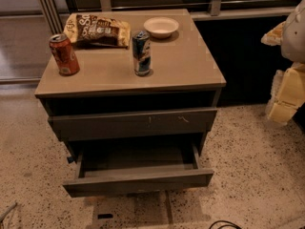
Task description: Close middle drawer
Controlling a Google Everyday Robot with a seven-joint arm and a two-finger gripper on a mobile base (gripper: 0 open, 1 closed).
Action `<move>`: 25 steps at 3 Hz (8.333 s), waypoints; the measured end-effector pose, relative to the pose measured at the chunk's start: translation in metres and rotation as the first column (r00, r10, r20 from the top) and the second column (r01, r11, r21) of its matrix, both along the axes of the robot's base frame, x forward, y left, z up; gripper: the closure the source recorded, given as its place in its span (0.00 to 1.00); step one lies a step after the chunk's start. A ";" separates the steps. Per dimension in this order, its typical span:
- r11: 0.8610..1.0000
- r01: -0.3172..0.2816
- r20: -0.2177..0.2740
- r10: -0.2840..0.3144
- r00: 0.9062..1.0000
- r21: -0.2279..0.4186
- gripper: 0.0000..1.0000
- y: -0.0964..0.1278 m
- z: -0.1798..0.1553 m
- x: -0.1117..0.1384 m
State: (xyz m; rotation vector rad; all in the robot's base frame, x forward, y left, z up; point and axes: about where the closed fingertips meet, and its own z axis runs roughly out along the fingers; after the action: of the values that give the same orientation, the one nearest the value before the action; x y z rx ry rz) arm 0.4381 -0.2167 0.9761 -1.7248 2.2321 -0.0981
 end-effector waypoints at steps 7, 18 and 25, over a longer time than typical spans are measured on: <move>0.972 -0.032 -0.117 0.061 0.991 0.233 1.00 0.032 -0.167 -0.019; 0.882 -0.186 -0.040 0.225 0.974 0.433 1.00 0.100 -0.580 -0.009; 0.885 -0.303 0.547 0.067 0.835 0.354 1.00 0.093 -0.574 0.122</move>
Offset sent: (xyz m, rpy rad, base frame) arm -0.0002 0.0005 -0.0029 0.0041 0.0012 0.0039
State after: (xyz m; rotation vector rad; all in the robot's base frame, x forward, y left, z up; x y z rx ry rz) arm 0.5605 -0.1239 0.4018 -1.4454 1.5341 -0.0200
